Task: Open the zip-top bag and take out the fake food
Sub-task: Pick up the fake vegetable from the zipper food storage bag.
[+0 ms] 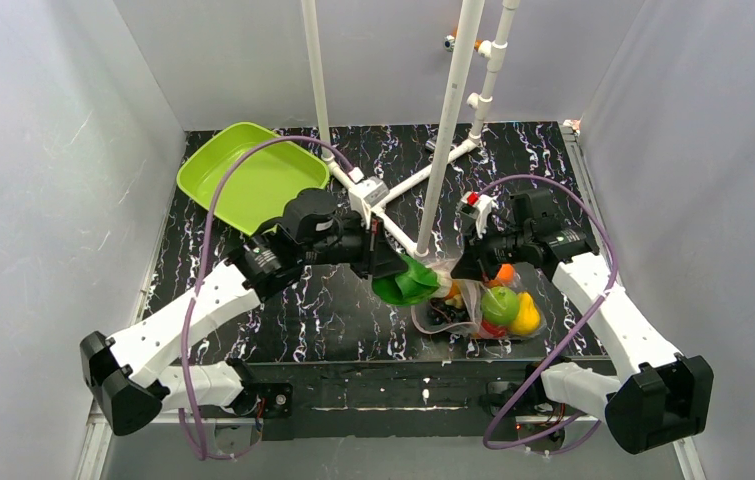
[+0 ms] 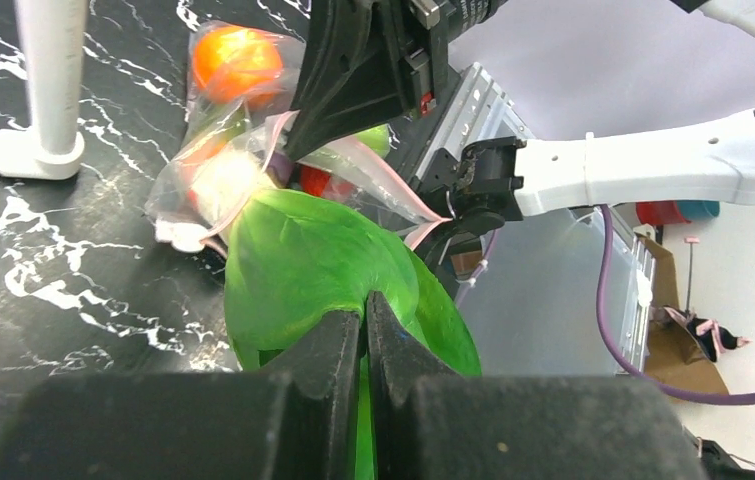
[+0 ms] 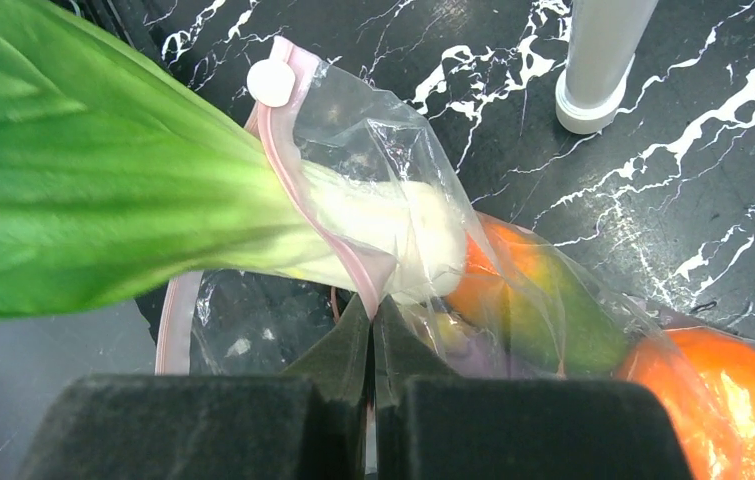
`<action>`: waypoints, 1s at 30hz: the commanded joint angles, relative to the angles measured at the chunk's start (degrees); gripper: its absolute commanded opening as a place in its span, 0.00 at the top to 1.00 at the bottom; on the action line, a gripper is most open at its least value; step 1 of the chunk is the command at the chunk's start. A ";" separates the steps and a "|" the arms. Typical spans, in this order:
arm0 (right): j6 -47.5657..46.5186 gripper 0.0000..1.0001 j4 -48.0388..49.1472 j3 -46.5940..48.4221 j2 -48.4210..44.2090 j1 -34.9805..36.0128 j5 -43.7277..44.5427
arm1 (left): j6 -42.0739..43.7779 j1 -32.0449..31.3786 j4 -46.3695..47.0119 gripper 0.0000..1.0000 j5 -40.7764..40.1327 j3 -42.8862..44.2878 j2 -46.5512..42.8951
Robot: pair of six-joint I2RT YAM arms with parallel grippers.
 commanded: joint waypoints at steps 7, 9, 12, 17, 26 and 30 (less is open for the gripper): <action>-0.66 0.99 0.67 -0.27 -2.11 -1.64 -1.71 | 7.84 2.36 -10.12 1.00 1.88 3.82 -8.60; -0.75 0.99 0.68 -0.27 -2.11 -1.89 -2.11 | 9.90 2.40 -13.16 1.00 1.91 5.58 -8.82; -1.16 0.99 0.36 -0.08 -2.41 -2.41 -2.80 | 12.43 2.69 -17.53 1.00 0.41 7.17 -9.31; -2.10 0.99 -0.62 0.69 -3.26 -4.17 -4.18 | 14.72 3.65 -20.89 1.00 -3.26 8.14 -11.42; -3.97 0.99 -2.55 2.09 -4.22 -7.34 -7.11 | 20.23 4.62 -27.14 1.00 -13.87 12.59 -11.93; -3.91 0.99 -2.26 1.68 -4.84 -7.90 -7.66 | 21.57 5.01 -27.56 1.00 -16.74 13.76 -11.88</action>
